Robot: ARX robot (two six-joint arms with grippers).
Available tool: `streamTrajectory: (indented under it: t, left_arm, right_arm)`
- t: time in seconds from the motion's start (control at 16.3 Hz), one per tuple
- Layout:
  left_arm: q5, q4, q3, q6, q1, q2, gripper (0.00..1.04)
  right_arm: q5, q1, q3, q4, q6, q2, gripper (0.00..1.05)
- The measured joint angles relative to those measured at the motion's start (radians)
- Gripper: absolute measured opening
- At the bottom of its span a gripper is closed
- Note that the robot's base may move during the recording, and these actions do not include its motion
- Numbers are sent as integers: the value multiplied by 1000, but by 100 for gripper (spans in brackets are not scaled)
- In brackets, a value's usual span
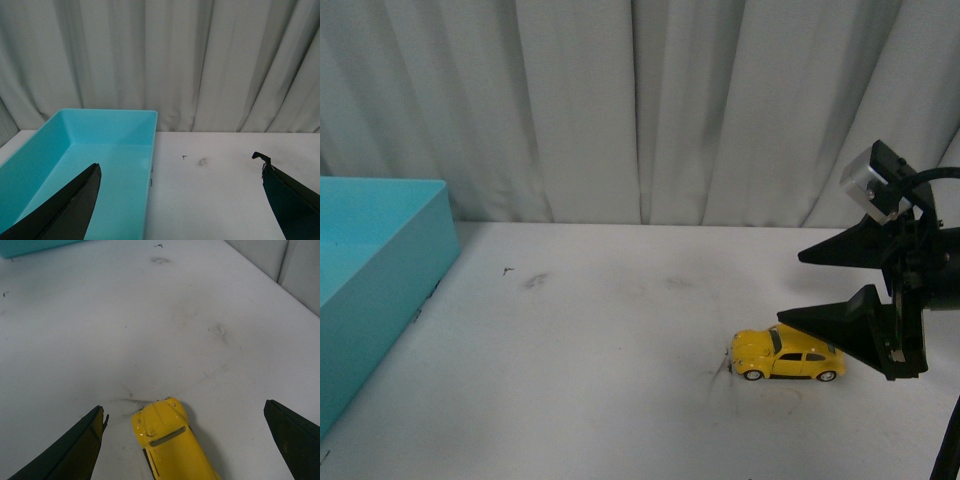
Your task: Wind up and store yellow beetle toy
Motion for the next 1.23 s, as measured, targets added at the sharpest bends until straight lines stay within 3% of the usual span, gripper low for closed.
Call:
streamTrajectory:
  t: [0.61, 1.1, 1.17, 1.23]
  left_arm:
    - [0, 0, 0, 0, 0, 0, 98]
    - [0, 0, 0, 0, 0, 0, 98]
    - [0, 0, 0, 0, 0, 0, 98]
    - [0, 0, 0, 0, 0, 0, 98]
  right_arm:
    - [55, 32, 322, -521, -610, 185, 98]
    - [110, 32, 332, -616, -784, 233, 98]
    - [113, 31, 332, -626, -793, 233, 90]
    - [116, 30, 332, -621, -799, 233, 72]
